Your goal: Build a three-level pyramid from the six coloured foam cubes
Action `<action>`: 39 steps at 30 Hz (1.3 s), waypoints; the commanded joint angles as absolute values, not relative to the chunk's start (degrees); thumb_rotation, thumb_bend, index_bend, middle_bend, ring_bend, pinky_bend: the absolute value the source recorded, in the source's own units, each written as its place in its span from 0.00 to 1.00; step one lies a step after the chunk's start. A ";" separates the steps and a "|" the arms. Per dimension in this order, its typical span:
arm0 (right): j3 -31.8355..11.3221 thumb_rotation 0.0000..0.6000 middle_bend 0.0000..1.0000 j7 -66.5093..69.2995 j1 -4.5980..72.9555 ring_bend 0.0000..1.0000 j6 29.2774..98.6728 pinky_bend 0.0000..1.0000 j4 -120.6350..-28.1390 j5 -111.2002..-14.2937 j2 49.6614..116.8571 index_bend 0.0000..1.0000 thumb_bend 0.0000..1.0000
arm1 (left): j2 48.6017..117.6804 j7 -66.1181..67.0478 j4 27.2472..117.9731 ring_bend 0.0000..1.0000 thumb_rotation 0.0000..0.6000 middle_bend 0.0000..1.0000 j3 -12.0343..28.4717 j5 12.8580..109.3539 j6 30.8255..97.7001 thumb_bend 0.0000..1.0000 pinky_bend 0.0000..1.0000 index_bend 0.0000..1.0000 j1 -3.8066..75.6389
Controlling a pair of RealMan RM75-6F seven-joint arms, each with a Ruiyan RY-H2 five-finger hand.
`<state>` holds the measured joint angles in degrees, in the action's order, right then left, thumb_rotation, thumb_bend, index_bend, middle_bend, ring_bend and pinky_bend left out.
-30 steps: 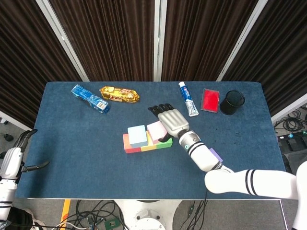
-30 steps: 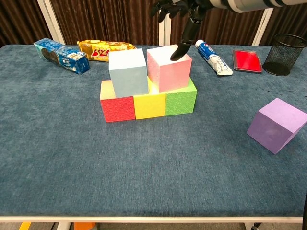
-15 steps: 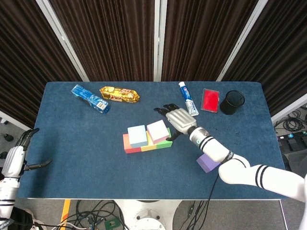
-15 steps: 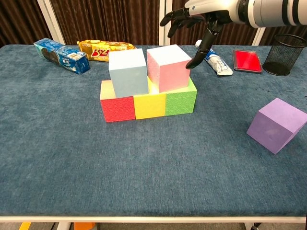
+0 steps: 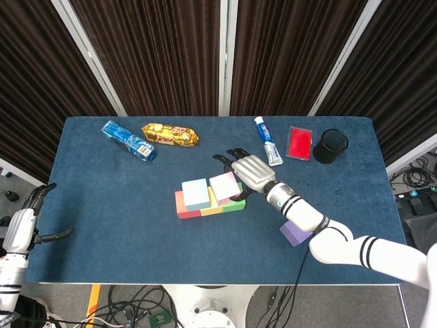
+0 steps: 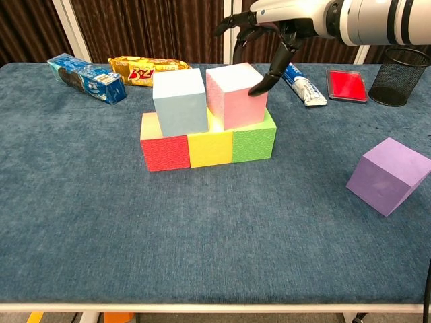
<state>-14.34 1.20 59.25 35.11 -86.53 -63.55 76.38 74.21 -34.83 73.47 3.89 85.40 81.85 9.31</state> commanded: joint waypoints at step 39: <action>-13.70 1.00 0.52 -3.13 58.33 0.01 40.70 0.00 -89.38 -59.22 78.25 0.00 0.15 | 74.00 -36.73 72.57 0.01 1.00 0.11 3.34 86.10 82.05 0.07 0.14 0.09 9.08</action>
